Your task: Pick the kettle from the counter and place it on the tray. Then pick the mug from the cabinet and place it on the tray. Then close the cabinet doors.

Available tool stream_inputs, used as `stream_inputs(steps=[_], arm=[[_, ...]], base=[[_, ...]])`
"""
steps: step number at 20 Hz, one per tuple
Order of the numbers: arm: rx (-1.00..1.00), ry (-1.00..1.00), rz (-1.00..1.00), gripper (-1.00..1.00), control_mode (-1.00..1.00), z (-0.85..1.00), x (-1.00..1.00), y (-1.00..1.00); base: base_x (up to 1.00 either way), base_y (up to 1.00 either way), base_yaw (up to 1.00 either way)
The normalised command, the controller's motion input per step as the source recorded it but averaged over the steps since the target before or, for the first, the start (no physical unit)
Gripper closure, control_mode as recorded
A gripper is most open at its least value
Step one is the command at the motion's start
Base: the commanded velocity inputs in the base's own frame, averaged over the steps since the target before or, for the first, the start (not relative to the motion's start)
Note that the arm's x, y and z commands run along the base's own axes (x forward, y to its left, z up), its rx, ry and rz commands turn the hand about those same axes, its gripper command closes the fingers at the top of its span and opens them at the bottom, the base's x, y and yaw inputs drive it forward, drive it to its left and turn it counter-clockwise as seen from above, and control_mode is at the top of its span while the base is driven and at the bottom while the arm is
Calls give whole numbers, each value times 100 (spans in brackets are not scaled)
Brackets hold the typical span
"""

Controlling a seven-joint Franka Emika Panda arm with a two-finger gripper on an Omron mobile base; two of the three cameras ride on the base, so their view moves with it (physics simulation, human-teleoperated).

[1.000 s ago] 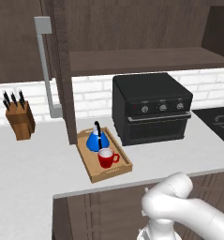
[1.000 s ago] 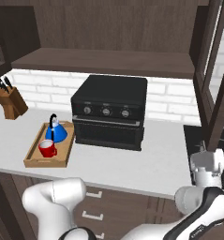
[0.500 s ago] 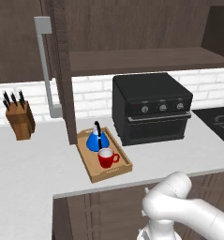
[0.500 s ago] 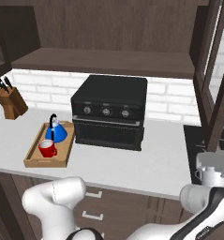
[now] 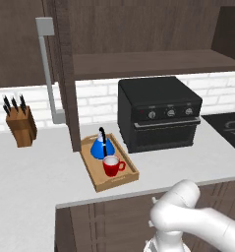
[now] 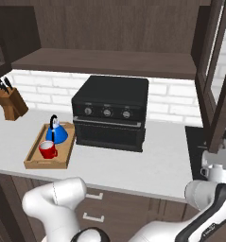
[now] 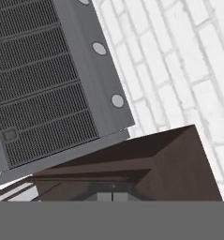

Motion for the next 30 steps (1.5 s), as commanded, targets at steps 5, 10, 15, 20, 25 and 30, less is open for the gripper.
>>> stream_inputs(steps=[5, 10, 15, 20, 25, 30], arm=[[10, -2, 0, 100, -100, 16, 12, -21], [15, -5, 0, 100, -100, 30, 11, -22], [8, -2, 0, 100, -100, 31, 4, -8], [4, -6, 0, 100, -100, 33, 2, 0], [0, -9, 0, 100, -100, 41, 0, 1], [-3, -11, 5, 100, -100, 14, -3, 32]], base=[[0, 0, 0], [0, 0, 0], [0, 0, 0], [0, 0, 0], [0, 0, 0], [0, 0, 0]])
